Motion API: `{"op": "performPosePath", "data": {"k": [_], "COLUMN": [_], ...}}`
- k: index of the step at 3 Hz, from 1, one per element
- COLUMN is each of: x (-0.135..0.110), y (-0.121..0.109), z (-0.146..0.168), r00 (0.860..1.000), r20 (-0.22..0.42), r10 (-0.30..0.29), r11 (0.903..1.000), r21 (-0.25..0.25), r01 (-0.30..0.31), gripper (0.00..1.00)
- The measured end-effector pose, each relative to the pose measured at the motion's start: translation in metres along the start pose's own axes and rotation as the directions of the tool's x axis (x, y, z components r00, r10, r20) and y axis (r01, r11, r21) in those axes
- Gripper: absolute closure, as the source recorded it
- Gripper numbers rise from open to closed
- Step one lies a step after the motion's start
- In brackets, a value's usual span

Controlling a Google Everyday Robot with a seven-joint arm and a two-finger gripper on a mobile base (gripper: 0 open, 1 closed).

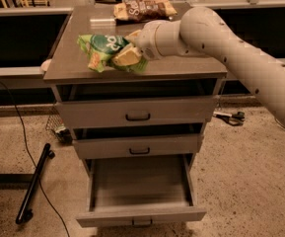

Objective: Place green rice chip bag into bottom drawer

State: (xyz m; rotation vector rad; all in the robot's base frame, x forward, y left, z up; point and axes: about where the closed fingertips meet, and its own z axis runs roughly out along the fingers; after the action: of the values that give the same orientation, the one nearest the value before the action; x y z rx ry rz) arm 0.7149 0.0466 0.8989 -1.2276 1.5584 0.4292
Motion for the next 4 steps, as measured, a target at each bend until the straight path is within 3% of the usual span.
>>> {"op": "performPosePath", "data": {"k": [2,3,4], "x": [-0.006,0.003,0.039], "y": [0.043,0.061,0.073], "z": [-0.044,-0.072,-0.094], "r00": [0.999,0.999,0.999], "r20": [0.002,-0.01,-0.005], "r10": [-0.055,-0.039,0.054], "r11": [0.9978,0.9991,0.9984], "r21": [-0.037,-0.015,0.018], "r01": [0.055,0.038,-0.054], "gripper": [1.0,1.0,1.0]}}
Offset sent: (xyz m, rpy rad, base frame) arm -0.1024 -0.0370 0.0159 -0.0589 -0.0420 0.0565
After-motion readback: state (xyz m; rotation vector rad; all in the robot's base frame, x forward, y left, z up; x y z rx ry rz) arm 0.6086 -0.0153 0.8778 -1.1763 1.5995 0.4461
